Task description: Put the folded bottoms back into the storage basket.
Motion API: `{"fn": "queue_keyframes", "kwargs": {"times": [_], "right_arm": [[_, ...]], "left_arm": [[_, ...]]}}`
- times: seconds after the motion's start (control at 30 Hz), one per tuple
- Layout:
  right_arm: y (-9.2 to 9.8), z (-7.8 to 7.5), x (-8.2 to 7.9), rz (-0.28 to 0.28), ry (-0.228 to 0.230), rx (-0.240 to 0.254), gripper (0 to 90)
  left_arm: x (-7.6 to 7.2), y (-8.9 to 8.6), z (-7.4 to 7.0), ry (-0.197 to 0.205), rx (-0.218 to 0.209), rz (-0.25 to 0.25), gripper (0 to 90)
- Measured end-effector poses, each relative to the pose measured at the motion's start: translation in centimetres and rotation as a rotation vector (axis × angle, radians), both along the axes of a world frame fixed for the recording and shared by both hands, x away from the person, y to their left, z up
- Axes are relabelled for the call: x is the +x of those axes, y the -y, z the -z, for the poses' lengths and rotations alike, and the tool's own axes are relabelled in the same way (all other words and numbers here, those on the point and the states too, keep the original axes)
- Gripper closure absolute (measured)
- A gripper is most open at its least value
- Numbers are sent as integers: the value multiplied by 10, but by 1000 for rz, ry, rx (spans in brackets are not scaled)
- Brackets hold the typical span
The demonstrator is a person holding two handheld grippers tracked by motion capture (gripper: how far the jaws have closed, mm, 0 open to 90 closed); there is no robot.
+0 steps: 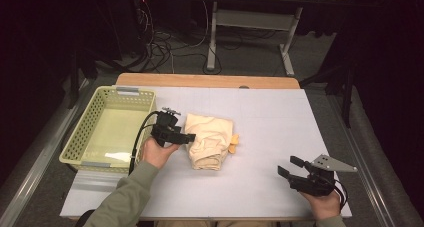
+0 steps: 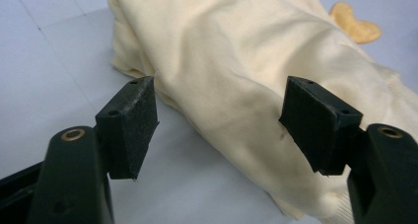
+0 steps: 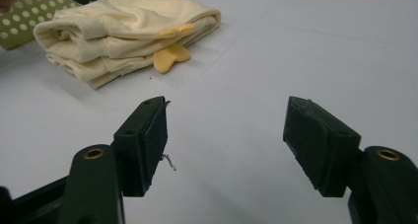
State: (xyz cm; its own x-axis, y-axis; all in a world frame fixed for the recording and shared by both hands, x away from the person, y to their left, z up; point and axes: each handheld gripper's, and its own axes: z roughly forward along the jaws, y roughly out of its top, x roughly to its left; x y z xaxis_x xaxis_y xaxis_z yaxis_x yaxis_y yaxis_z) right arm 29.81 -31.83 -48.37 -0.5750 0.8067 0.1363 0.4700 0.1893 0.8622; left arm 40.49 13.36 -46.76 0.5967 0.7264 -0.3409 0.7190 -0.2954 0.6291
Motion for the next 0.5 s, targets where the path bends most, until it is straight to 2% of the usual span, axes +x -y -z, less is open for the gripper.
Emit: {"fn": "queue_keyframes", "kwargs": {"times": [0.07,0.13,0.23,0.3,0.5], "right_arm": [[0,0,0,0,3,2,337],[-1,0,1,-4,5,-3,337],[-1,0,0,-8,10,-9,337],[-2,0,-1,-9,16,-15,337],[-3,0,0,-19,19,-19,337]], "left_arm": [[2,0,-1,-7,14,-5,246],[5,1,-3,-2,48,-7,224],[9,3,-4,-1,60,-16,198],[11,4,-4,-12,53,-27,191],[20,8,-2,-32,78,-33,161]]}}
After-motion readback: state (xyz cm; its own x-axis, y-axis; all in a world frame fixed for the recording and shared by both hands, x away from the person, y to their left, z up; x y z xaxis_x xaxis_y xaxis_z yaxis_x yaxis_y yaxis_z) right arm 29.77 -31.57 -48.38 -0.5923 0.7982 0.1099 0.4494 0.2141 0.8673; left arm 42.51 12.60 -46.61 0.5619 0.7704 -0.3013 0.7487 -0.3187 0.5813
